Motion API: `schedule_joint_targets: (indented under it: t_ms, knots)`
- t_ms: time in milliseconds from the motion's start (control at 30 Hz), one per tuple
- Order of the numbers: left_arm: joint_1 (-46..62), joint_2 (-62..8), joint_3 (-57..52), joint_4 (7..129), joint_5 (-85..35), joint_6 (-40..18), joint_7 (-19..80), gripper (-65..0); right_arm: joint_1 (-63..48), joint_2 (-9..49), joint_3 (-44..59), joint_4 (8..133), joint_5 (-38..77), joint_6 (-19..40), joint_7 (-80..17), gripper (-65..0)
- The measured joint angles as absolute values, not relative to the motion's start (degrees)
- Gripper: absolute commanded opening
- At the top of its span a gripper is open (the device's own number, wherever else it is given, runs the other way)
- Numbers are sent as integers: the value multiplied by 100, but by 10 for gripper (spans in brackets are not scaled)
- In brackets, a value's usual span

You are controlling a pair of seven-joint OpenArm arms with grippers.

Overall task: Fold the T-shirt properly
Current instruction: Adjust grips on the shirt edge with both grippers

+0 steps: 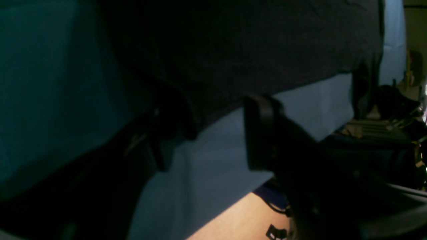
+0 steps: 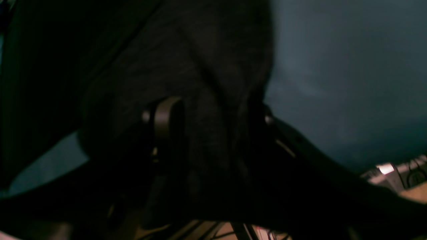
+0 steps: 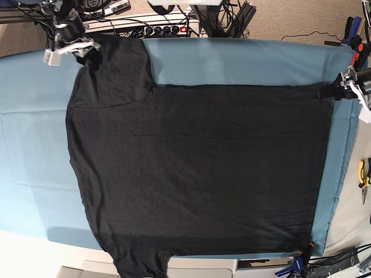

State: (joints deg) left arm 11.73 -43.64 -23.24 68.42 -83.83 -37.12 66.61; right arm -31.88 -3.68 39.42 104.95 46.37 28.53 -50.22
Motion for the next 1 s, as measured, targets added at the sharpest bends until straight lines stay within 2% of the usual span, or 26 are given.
schedule_joint_targets:
  t_ms: [133, 300, 600, 1000]
  knots:
    - [1173, -4364, -2324, 6842, -8381, -3712, 6661, -327, -3188, -366, 3881, 10501, 4582, 2851, -4965, -366]
    - [1173, -4364, -2324, 6842, -8381, -3712, 6661, -328, -3188, -366, 3881, 10499, 4523, 2849, -4947, -429]
    - [1173, -4364, -2324, 6842, -8381, -3712, 6641, -328, -3190, -368, 3870, 10495, 4342, 2832, -4904, -650]
    - [1173, -4364, -2324, 6842, -8381, -3712, 6639, -328, -3190, -366, 3865, 10495, 4241, 2919, -4904, -650]
